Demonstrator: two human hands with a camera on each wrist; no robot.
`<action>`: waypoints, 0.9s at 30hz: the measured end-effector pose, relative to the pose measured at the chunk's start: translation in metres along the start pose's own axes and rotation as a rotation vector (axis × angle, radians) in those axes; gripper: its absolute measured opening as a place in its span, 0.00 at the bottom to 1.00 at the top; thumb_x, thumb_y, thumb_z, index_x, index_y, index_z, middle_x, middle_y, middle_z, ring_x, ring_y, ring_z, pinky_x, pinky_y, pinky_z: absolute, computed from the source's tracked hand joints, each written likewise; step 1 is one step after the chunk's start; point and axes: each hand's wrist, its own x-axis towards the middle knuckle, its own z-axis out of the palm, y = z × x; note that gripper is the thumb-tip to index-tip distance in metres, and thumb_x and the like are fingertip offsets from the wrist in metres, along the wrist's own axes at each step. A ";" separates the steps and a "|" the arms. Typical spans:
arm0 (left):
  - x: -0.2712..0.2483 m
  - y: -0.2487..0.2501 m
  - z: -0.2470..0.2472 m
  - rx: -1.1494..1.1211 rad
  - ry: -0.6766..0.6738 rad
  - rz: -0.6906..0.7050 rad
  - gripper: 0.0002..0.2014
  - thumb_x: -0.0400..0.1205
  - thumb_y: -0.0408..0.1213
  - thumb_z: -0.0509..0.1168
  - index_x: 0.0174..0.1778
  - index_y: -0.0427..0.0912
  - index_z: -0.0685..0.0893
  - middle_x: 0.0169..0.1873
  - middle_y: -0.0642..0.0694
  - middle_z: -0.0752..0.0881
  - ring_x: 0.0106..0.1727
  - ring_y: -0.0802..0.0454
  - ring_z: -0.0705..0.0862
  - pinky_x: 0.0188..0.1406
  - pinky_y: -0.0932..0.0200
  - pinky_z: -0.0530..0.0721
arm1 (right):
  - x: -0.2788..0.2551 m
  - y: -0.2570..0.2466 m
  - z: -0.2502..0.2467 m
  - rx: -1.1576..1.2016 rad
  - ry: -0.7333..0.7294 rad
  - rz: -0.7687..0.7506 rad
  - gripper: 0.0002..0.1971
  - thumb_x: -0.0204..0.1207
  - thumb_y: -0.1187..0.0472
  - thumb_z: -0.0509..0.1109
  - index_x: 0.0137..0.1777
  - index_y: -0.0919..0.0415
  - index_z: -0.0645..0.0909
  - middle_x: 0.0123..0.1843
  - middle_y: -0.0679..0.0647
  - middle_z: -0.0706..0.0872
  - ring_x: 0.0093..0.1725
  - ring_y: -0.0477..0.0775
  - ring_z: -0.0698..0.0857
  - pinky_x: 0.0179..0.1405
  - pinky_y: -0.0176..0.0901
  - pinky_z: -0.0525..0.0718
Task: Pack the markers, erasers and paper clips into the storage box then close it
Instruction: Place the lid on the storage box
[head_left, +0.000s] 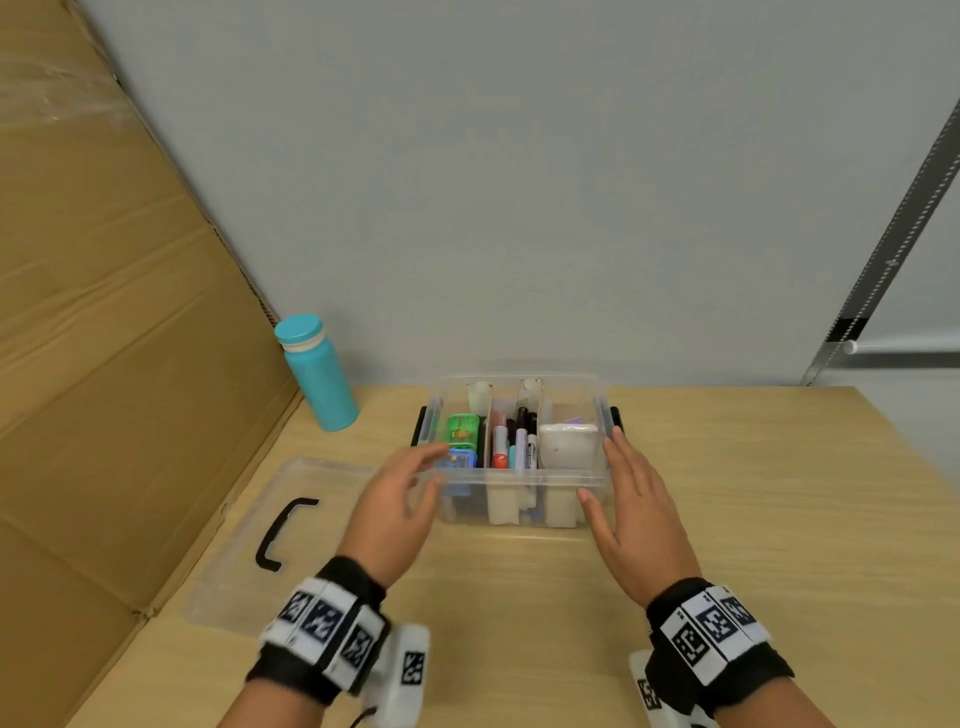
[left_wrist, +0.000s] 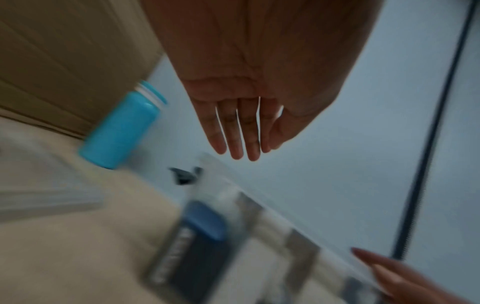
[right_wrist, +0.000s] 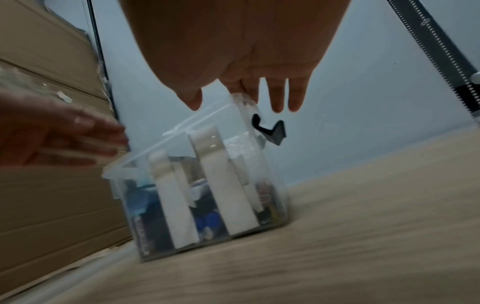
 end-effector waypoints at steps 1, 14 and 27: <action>-0.011 -0.019 -0.011 0.027 0.042 -0.058 0.18 0.84 0.40 0.60 0.71 0.52 0.75 0.65 0.58 0.78 0.65 0.63 0.77 0.67 0.60 0.76 | -0.002 -0.008 0.001 -0.033 0.020 -0.009 0.36 0.79 0.37 0.43 0.84 0.55 0.52 0.86 0.48 0.50 0.84 0.52 0.53 0.82 0.53 0.60; -0.052 -0.168 -0.070 0.256 0.073 -0.723 0.33 0.81 0.44 0.63 0.81 0.43 0.59 0.79 0.40 0.64 0.78 0.38 0.64 0.77 0.38 0.65 | 0.008 -0.163 0.096 0.105 -0.492 -0.372 0.23 0.80 0.56 0.59 0.75 0.57 0.68 0.77 0.52 0.67 0.73 0.53 0.70 0.68 0.48 0.77; -0.025 -0.192 -0.082 0.072 0.097 -0.876 0.34 0.80 0.46 0.64 0.80 0.47 0.57 0.74 0.35 0.60 0.76 0.35 0.60 0.76 0.39 0.62 | 0.039 -0.201 0.154 0.102 -0.756 -0.070 0.33 0.83 0.51 0.57 0.84 0.57 0.48 0.78 0.62 0.68 0.74 0.61 0.72 0.73 0.49 0.71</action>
